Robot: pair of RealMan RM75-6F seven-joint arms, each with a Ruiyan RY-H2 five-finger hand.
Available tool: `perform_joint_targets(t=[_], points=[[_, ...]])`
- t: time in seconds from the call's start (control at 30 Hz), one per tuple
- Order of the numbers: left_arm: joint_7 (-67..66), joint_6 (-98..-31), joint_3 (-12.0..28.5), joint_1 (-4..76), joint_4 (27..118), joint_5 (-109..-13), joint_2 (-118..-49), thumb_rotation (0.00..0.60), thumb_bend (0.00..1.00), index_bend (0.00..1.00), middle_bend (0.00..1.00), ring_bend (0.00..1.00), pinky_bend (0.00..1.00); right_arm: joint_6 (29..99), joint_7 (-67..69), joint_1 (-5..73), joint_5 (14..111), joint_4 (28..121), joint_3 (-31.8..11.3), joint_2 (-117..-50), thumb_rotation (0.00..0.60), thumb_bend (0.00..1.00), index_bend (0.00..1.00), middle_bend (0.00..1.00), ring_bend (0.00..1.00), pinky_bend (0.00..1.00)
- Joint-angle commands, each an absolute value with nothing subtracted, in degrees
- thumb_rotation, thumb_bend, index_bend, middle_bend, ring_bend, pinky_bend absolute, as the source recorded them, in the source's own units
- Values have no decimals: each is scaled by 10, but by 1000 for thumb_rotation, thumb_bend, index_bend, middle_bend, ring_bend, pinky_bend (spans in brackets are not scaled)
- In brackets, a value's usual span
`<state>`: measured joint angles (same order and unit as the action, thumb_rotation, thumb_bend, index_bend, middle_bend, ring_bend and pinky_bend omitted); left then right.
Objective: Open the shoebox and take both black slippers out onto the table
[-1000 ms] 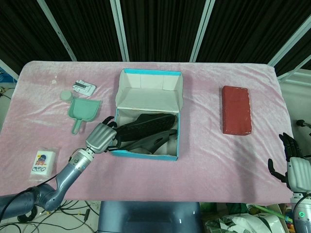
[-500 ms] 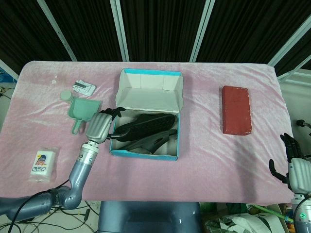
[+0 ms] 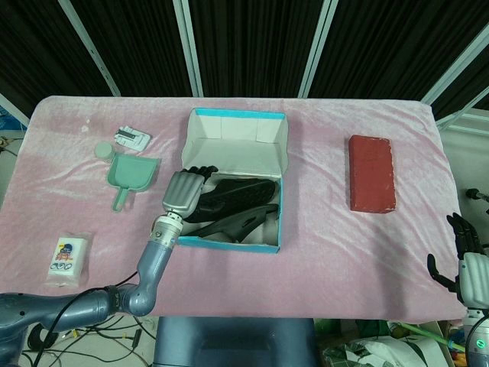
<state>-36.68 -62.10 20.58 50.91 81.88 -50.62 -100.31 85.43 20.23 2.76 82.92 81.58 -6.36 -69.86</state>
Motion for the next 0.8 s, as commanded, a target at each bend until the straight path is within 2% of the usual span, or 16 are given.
perform_joint_targets(t=[0.03,0.1,0.7,0.8], points=[[-394,-615,208,527,810,-481,-1013,560,165,222,322,284,427,854,203,27,829,815,-63,-699,600,376,0,31,9,208],[-402,-616,208,534,807,-474,-1018,599,165,225,328,284,431,854,204,27,828,814,-64,-699,600,375,0,31,9,208],[-450,-588,192,587,727,-427,-1069,600,166,239,334,284,435,858,214,18,822,806,-64,-701,600,375,0,31,9,208],[-454,-581,186,593,715,-424,-1074,600,198,242,338,286,444,857,216,17,821,805,-64,-701,600,374,0,31,9,208]])
